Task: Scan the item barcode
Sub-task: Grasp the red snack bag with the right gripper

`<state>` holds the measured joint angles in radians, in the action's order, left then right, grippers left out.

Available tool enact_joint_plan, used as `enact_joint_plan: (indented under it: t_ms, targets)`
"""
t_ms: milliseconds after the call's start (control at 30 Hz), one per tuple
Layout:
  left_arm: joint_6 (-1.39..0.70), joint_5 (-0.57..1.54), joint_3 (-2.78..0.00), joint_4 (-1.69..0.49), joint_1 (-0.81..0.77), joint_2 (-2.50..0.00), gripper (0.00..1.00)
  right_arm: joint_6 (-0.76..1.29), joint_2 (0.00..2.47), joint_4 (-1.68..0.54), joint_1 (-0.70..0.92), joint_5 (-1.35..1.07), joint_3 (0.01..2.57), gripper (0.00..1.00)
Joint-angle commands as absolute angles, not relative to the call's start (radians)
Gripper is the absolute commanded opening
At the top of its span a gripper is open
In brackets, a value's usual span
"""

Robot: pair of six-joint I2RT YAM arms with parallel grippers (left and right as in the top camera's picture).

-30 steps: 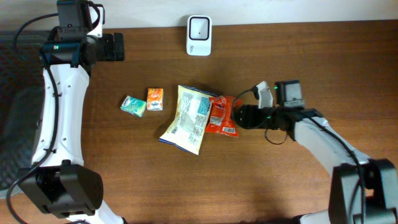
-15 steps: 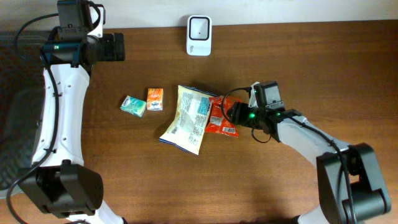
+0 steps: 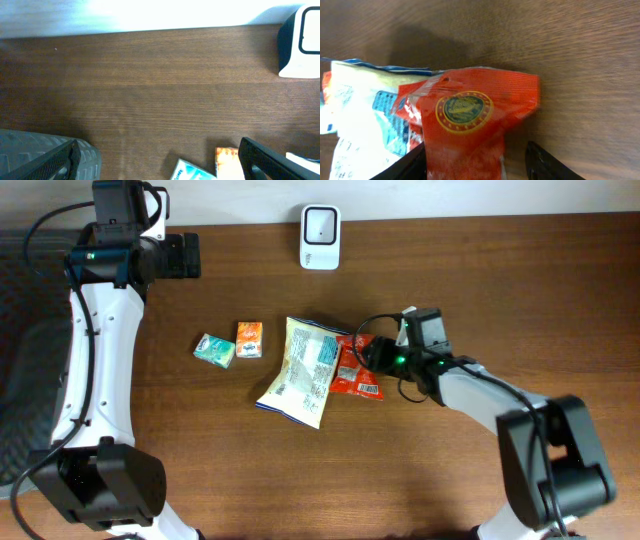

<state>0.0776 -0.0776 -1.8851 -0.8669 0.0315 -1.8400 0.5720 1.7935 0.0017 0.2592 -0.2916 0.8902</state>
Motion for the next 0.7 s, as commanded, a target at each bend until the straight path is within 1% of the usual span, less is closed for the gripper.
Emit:
enact_joint_plan:
  t_ms: [0, 33, 67, 133, 367, 467, 533, 633, 667]
  targets:
    - [0.075, -0.067, -1.887, -0.865, 0.032, -1.820, 0.99, 0.596, 1.867, 0.044, 0.284, -0.283, 0.898, 0.56]
    - [0.075, -0.067, -1.887, -0.865, 0.032, -1.820, 0.99, 0.615, 1.874, 0.047, 0.283, -0.283, 0.898, 0.52]
    - [0.075, -0.067, -1.887, -0.865, 0.032, -1.820, 0.99, 0.620, 1.875, 0.046, 0.283, -0.283, 0.898, 0.43]
    - [0.075, -0.067, -1.887, -0.865, 0.032, -1.820, 0.99, 0.620, 1.872, 0.047, 0.283, -0.287, 0.898, 0.33]
    - [0.075, -0.067, -1.887, -0.865, 0.032, -1.820, 0.99, 0.619, 1.856, 0.048, 0.261, -0.384, 0.898, 0.12]
    - [0.075, -0.067, -1.887, -0.865, 0.032, -1.820, 0.99, 0.618, 1.842, 0.041, 0.235, -0.462, 0.898, 0.05]
    - [0.075, -0.067, -1.887, -0.865, 0.032, -1.820, 0.99, 0.588, 1.829, 0.043, 0.211, -0.563, 0.899, 0.04]
    - [0.075, -0.067, -1.887, -0.865, 0.032, -1.820, 0.99, 0.450, 1.797, 0.042, 0.188, -0.701, 0.913, 0.04]
    - [0.075, -0.067, -1.887, -0.865, 0.032, -1.820, 0.99, 0.430, 1.784, 0.041, 0.189, -0.713, 0.915, 0.04]
